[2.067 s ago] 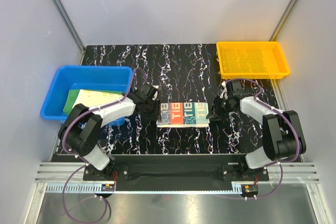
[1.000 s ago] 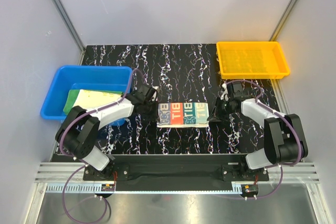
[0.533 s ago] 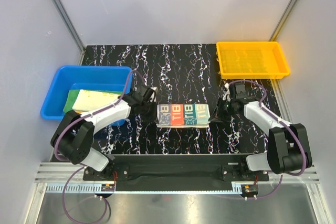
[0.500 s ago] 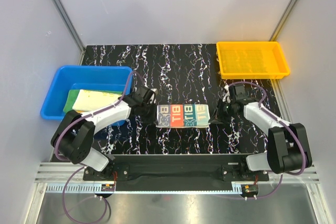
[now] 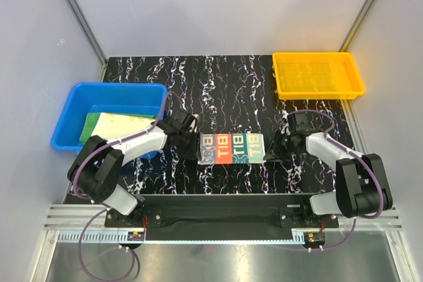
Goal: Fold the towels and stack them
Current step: Fold the towel, then neatly place the folded towel into the bin
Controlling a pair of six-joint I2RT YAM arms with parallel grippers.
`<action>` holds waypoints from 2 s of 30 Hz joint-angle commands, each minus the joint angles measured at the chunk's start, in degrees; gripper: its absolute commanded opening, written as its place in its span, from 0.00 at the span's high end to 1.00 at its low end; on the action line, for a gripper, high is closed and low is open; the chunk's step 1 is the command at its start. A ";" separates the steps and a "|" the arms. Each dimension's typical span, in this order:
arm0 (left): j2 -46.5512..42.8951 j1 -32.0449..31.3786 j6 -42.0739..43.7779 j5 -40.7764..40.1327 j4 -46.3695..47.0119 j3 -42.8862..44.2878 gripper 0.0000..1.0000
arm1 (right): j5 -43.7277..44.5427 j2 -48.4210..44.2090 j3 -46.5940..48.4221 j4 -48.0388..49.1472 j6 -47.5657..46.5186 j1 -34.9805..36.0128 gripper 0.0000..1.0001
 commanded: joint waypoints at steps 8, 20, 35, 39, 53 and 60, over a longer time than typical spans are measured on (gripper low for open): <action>-4.18 0.11 3.00 -2.81 -2.40 8.77 0.57 | -0.06 -10.67 5.89 -1.54 5.11 -0.02 0.80; 2.40 0.55 2.64 -1.04 5.35 5.78 0.51 | -2.54 2.16 -1.31 11.74 5.30 -0.46 0.81; 6.19 2.05 0.62 3.35 12.47 1.30 0.49 | 3.45 1.03 -4.30 11.39 3.71 -0.90 0.83; 7.33 2.05 -1.05 3.61 13.95 0.51 0.49 | 3.53 -0.47 -5.27 11.75 3.80 -0.81 0.83; 11.03 1.34 -5.36 0.54 12.21 -0.20 0.95 | 0.46 -5.82 -4.66 11.05 3.81 -0.90 0.82; 6.81 0.99 -1.76 -4.46 -2.28 8.14 1.00 | -1.56 -13.29 -0.88 5.95 3.45 -0.81 0.80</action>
